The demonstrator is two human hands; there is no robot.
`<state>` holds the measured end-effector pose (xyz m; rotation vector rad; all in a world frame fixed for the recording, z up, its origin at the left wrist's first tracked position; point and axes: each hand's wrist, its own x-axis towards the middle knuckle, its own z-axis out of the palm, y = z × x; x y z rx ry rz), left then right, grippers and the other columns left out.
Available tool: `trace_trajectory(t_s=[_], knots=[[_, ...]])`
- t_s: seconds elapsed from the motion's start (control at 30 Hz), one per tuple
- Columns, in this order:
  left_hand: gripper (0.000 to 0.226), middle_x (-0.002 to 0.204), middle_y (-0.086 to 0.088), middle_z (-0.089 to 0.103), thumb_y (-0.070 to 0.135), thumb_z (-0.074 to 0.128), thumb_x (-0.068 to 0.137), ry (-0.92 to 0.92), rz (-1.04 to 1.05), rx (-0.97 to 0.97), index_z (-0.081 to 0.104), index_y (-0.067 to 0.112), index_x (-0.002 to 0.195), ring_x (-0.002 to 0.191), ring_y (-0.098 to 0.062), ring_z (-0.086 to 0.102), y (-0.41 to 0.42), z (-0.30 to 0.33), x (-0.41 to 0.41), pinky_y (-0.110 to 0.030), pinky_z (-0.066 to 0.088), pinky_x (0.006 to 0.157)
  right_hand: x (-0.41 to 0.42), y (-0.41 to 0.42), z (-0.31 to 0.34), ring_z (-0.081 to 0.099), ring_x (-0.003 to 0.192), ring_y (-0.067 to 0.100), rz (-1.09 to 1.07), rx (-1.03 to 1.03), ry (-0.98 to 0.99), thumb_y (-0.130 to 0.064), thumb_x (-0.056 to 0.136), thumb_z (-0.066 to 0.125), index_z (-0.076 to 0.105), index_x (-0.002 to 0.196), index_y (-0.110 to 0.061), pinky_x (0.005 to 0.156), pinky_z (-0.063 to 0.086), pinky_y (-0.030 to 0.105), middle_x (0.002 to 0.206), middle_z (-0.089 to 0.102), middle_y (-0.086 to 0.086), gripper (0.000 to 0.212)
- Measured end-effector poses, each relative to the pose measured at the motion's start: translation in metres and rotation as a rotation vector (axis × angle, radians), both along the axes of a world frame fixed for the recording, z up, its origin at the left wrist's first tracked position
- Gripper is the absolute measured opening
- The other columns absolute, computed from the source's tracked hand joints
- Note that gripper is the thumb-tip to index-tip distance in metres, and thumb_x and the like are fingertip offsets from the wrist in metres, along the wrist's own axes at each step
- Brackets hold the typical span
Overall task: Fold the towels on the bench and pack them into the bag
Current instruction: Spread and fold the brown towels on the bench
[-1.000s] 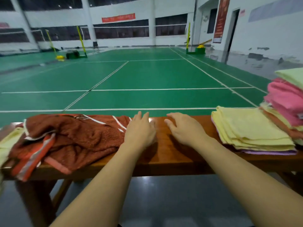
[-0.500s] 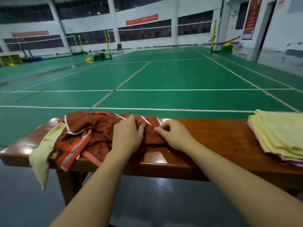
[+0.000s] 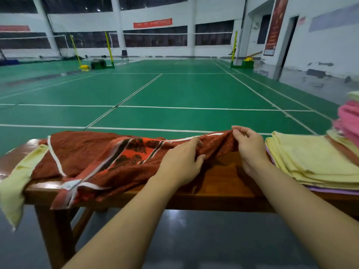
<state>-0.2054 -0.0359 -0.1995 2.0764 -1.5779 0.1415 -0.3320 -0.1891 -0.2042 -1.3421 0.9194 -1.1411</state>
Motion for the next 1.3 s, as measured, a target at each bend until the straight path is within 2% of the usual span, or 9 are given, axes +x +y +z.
trace_trajectory(t_s=[0.2,0.3,0.43,0.67,0.8,0.87,1.03,1.17,1.3], knots=[[0.042,0.140,0.009,0.060,0.038,0.061,0.098,0.228,-0.377,0.208,0.056,0.031,0.139,0.127,-0.008,0.054,-0.017,-0.005,-0.036,-0.024,0.041,0.108,-0.058,-0.012,0.011,0.051,0.114,0.028,-0.418,-0.486,0.526,-0.009,0.096,0.049,0.066,0.107,-0.021,0.101,0.040,0.040,0.119,0.058,0.007,0.024],[0.024,0.121,0.010,0.070,0.033,0.062,0.098,0.279,-0.380,0.020,0.072,0.025,0.119,0.112,-0.002,0.060,-0.022,0.005,-0.041,-0.023,0.045,0.102,-0.065,-0.007,0.009,0.049,0.117,0.027,-0.413,-0.711,0.624,-0.013,0.095,0.054,0.062,0.113,-0.019,0.100,0.037,0.040,0.119,0.058,0.004,0.020],[0.026,0.117,0.000,0.069,0.039,0.057,0.098,0.165,0.107,-0.164,0.069,0.022,0.114,0.109,-0.019,0.062,-0.019,0.016,-0.018,-0.037,0.049,0.098,-0.049,0.003,0.000,0.056,0.118,0.022,-0.049,-0.733,0.626,-0.020,0.099,0.056,0.063,0.117,-0.015,0.102,0.038,0.032,0.119,0.063,0.003,0.020],[0.068,0.135,-0.019,0.055,0.062,0.061,0.089,0.191,0.694,0.203,0.051,0.008,0.128,0.127,-0.039,0.050,0.015,-0.006,0.051,-0.047,0.042,0.102,-0.016,0.004,-0.022,0.052,0.121,0.029,0.121,-0.625,1.136,-0.065,0.095,0.047,0.056,0.133,-0.021,0.104,0.043,0.043,0.131,0.060,0.006,0.059],[0.034,0.096,-0.013,0.071,0.049,0.071,0.087,0.303,0.536,0.132,0.066,0.016,0.084,0.095,-0.037,0.064,0.021,-0.009,0.071,-0.039,0.050,0.080,-0.016,0.001,-0.015,0.053,0.120,0.029,0.165,-0.607,1.116,-0.066,0.086,0.063,0.066,0.121,-0.032,0.102,0.043,0.040,0.126,0.060,0.004,0.050],[0.015,0.096,-0.004,0.066,0.031,0.073,0.090,0.337,0.394,0.019,0.062,0.021,0.091,0.092,-0.028,0.061,0.021,-0.007,0.069,-0.035,0.044,0.077,-0.015,0.003,-0.008,0.053,0.120,0.025,0.205,-0.596,1.026,-0.064,0.083,0.067,0.065,0.118,-0.037,0.103,0.043,0.041,0.125,0.060,0.000,0.045],[0.026,0.095,0.003,0.071,0.026,0.079,0.087,0.602,0.044,-0.121,0.062,0.020,0.106,0.086,-0.011,0.067,0.026,-0.003,0.059,-0.029,0.050,0.079,0.005,0.013,0.003,0.062,0.110,0.007,0.411,-0.380,0.475,-0.057,0.086,0.069,0.066,0.115,-0.029,0.103,0.048,0.034,0.116,0.068,-0.010,0.041],[0.040,0.092,-0.002,0.075,0.052,0.078,0.083,0.833,-0.055,-0.234,0.061,0.016,0.086,0.084,-0.016,0.069,0.034,-0.001,0.056,-0.038,0.052,0.085,0.019,0.028,0.002,0.062,0.092,0.004,0.525,-0.430,0.661,-0.062,0.096,0.049,0.066,0.115,-0.022,0.079,0.043,0.012,0.103,0.066,-0.012,0.047],[0.050,0.085,-0.015,0.061,0.055,0.081,0.076,1.172,-0.225,-0.322,0.057,0.012,0.089,0.074,-0.023,0.061,0.034,0.005,0.056,-0.036,0.052,0.070,0.022,0.027,0.000,0.064,0.077,0.003,0.516,-0.482,0.566,-0.050,0.095,0.062,0.072,0.096,-0.023,0.070,0.045,0.021,0.086,0.071,-0.010,0.028]])
